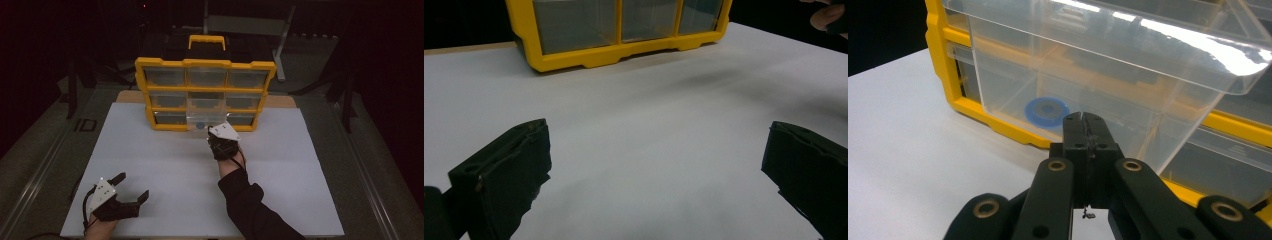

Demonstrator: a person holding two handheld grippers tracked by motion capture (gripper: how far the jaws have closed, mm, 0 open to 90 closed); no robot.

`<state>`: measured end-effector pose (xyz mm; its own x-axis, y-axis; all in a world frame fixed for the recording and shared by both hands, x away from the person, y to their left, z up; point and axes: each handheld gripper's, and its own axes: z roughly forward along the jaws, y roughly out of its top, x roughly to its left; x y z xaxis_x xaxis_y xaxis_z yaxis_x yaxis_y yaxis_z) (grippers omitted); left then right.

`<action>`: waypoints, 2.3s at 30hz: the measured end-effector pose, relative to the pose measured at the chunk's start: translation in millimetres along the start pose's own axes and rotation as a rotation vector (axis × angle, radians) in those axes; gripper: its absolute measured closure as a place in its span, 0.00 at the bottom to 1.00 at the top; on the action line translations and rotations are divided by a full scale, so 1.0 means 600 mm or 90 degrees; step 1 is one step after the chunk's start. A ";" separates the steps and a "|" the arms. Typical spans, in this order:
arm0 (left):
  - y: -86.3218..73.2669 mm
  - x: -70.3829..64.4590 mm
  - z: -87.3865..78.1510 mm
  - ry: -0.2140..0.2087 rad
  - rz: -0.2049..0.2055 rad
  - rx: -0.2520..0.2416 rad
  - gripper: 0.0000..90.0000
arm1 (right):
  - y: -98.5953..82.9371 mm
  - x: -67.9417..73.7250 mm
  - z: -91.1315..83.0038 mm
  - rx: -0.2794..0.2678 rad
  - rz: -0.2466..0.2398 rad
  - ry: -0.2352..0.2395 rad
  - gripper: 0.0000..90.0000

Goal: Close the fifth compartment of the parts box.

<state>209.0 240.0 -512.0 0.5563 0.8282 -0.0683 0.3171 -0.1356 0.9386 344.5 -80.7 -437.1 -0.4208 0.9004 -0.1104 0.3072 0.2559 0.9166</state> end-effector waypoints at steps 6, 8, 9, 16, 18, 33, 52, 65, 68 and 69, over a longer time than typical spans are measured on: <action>0.000 0.000 0.000 -0.001 0.001 0.002 0.00 | 0.002 -0.002 0.002 0.004 0.005 -0.001 1.00; 0.000 0.000 0.000 -0.001 0.001 0.002 0.00 | 0.003 -0.004 0.004 0.006 0.007 -0.003 1.00; 0.000 0.000 0.000 -0.001 0.002 0.002 0.00 | 0.003 -0.005 0.005 0.007 0.011 -0.002 1.00; 0.000 0.000 0.000 -0.002 0.000 0.002 0.00 | 0.005 -0.009 0.008 0.010 0.013 0.000 1.00; 0.000 0.000 0.000 -0.002 0.001 0.002 0.00 | 0.005 -0.010 0.008 0.009 0.012 0.002 1.00; 0.000 0.000 0.000 -0.001 0.004 0.003 0.00 | 0.011 -0.019 0.014 0.010 0.012 -0.005 1.00; 0.000 0.000 0.000 -0.002 0.003 0.004 0.00 | 0.017 -0.033 0.023 0.014 0.005 -0.021 1.00; -0.001 0.001 -0.001 -0.002 0.001 0.003 0.00 | 0.026 -0.039 0.033 0.019 0.014 -0.019 1.00; -0.001 0.001 -0.001 -0.001 0.001 0.003 0.00 | 0.028 -0.042 0.036 0.019 0.016 -0.019 1.00; -0.001 0.001 -0.001 -0.001 0.002 0.003 0.00 | 0.029 -0.042 0.037 0.019 0.017 -0.018 1.00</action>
<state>208.7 240.8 -512.4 0.5587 0.8267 -0.0664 0.3197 -0.1408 0.9370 379.4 -91.4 -426.8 -0.3873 0.9168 -0.0975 0.3440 0.2418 0.9073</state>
